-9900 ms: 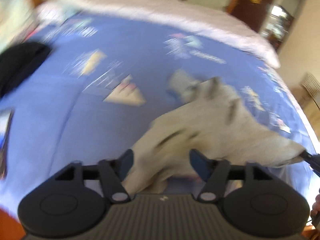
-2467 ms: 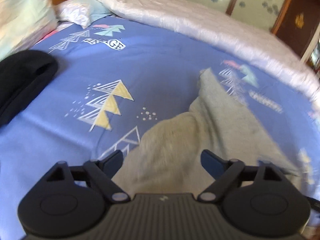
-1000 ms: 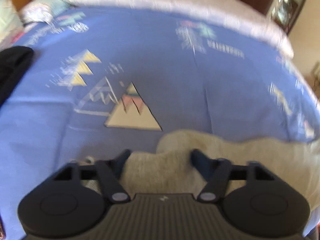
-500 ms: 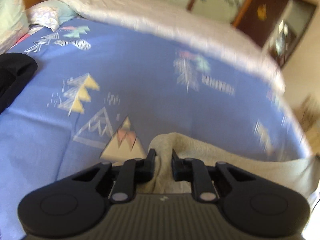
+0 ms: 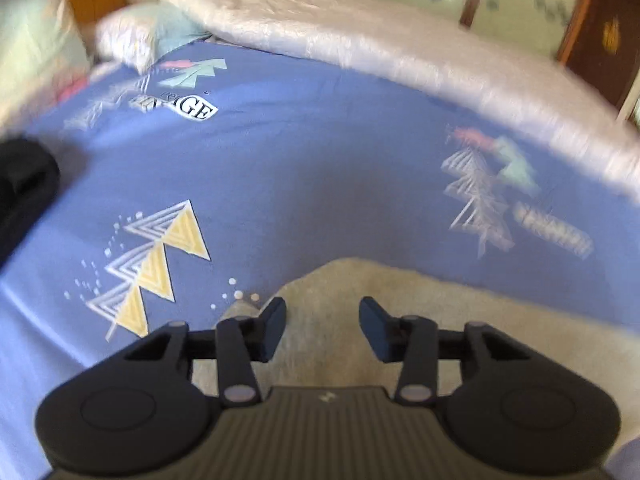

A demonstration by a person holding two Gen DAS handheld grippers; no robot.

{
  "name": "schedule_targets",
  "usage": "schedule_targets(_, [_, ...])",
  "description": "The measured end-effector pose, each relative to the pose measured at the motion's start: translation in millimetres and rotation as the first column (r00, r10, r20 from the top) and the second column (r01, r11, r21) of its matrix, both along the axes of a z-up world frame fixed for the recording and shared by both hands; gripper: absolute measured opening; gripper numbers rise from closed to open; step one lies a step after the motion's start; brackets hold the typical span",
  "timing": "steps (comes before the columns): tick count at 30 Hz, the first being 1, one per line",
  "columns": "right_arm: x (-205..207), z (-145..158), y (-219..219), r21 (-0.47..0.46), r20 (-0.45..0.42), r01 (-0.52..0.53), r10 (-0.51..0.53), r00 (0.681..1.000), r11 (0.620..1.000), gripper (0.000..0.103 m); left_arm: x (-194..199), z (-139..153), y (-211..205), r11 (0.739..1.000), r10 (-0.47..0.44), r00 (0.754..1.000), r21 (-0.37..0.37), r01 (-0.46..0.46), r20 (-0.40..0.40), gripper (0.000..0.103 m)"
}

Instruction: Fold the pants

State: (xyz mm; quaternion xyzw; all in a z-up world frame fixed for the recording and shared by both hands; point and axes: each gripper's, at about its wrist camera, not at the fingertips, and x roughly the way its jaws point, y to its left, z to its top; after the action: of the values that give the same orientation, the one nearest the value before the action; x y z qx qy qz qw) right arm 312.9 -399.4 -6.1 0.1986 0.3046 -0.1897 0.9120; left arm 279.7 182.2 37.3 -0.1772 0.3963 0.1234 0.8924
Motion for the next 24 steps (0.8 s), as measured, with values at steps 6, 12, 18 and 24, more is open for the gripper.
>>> schedule_targets(6, [-61.5, 0.4, 9.6, 0.085, 0.034, -0.133, 0.13, 0.991, 0.987, 0.055, -77.9, 30.6, 68.8, 0.994, 0.109, 0.991, -0.028, -0.107, 0.08, 0.052])
schedule_targets(12, [-116.5, 11.4, 61.9, 0.194, 0.086, -0.335, 0.324, 0.942, 0.922, 0.056, -144.0, 4.5, 82.4, 0.993, 0.108, 0.994, -0.04, -0.108, -0.012, 0.057])
schedule_targets(18, [-170.4, 9.6, 126.9, 0.138, 0.054, -0.521, 0.518, 0.853, 0.843, 0.056, -203.8, -27.2, 68.9, 0.991, 0.082, 0.993, -0.098, -0.09, -0.084, 0.058])
schedule_targets(24, [-226.0, 9.7, 160.4, 0.102, 0.033, -0.615, 0.615, 0.788, 0.782, 0.056, -250.6, -37.9, 61.2, 0.99, 0.079, 0.99, -0.104, -0.091, -0.116, 0.062])
